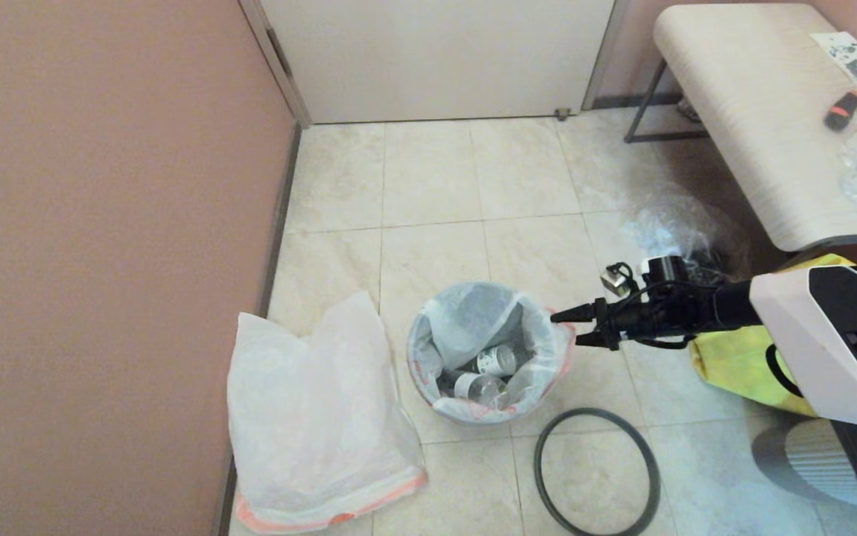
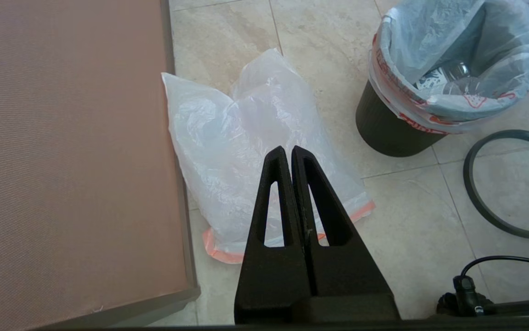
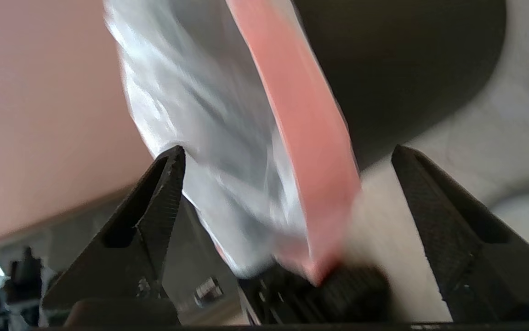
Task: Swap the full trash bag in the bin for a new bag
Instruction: Place the trash bag on the floor
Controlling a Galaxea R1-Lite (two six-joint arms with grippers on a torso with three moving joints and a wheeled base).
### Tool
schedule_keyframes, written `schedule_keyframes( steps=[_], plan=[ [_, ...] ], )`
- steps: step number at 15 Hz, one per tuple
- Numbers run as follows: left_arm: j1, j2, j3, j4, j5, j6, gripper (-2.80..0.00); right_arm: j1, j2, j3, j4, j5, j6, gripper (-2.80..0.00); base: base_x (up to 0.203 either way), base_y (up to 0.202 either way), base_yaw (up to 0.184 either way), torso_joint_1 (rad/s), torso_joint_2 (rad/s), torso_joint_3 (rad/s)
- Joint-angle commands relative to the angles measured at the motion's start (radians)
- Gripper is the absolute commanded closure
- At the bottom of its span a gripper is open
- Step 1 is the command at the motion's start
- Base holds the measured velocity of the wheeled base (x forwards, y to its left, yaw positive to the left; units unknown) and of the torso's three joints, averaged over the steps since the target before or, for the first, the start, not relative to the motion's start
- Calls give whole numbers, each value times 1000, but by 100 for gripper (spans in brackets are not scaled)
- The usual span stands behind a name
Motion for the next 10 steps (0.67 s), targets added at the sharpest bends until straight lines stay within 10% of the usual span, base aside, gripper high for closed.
schedule_keyframes(
  steps=[1,2,10],
  plan=[
    [0,0,0,0,0,1,0,22,25,0,-93,6,59,-280,0,0,0,0,0,0],
    [0,0,0,0,0,1,0,23,25,0,-97,6,62,0,0,0,0,0,0,0],
    [0,1,0,0,0,1,0,28,-28,14,-46,30,179,0,0,0,0,0,0,0]
  ],
)
